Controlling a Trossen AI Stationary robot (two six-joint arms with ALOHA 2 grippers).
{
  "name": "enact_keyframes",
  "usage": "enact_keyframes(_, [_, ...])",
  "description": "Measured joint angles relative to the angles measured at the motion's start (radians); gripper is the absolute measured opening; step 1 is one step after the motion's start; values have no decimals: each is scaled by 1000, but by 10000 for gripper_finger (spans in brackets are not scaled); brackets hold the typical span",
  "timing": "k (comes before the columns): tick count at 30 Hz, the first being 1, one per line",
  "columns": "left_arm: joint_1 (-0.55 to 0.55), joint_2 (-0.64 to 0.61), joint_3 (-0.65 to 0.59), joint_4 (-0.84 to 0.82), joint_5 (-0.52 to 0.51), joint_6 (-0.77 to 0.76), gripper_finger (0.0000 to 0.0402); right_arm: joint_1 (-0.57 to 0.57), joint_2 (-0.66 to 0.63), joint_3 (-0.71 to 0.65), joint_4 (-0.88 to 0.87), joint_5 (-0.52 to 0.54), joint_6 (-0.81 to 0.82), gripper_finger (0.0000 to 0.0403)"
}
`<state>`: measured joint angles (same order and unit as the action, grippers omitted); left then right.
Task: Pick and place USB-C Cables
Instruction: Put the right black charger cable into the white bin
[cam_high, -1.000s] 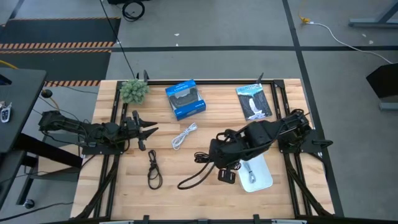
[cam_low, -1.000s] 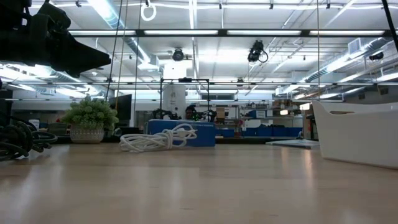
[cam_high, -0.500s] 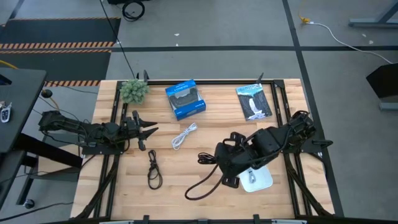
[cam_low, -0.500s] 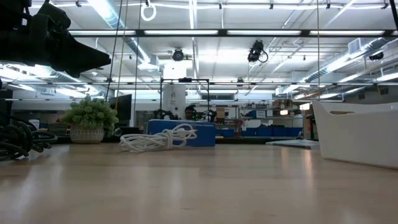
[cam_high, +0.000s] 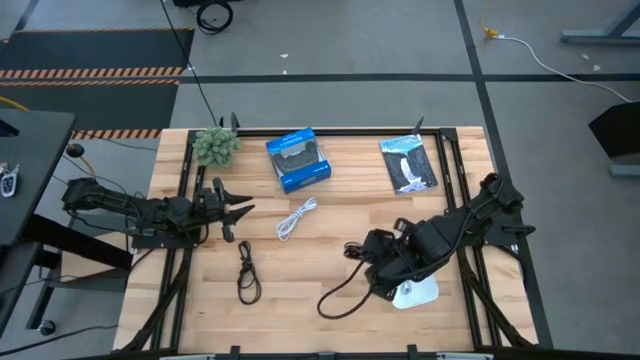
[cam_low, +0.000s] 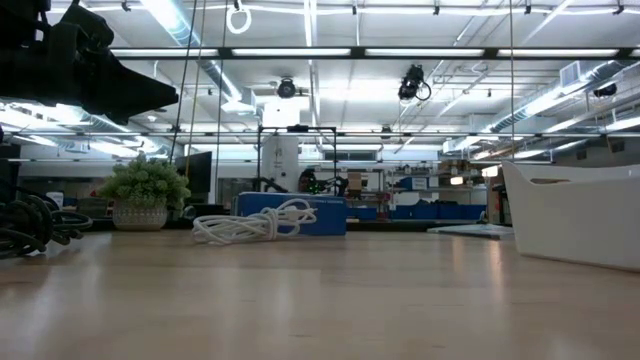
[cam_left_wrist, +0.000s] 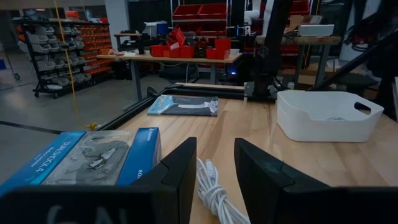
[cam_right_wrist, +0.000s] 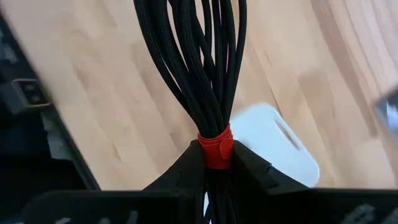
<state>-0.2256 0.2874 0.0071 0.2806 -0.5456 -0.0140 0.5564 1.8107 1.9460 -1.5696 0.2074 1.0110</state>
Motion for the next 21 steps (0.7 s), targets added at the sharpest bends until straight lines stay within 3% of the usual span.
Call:
enact_keyframes(5, [0,0,0,0,0,0,117,1,-79,-172,1,-16,230,64])
enact_keyframes(13, [0,0,0,0,0,0,117,1,-143,-407,79,-140,524,64])
enact_keyframes(21, [0,0,0,0,0,0,117,0,-141,-550,229,-280,672,64])
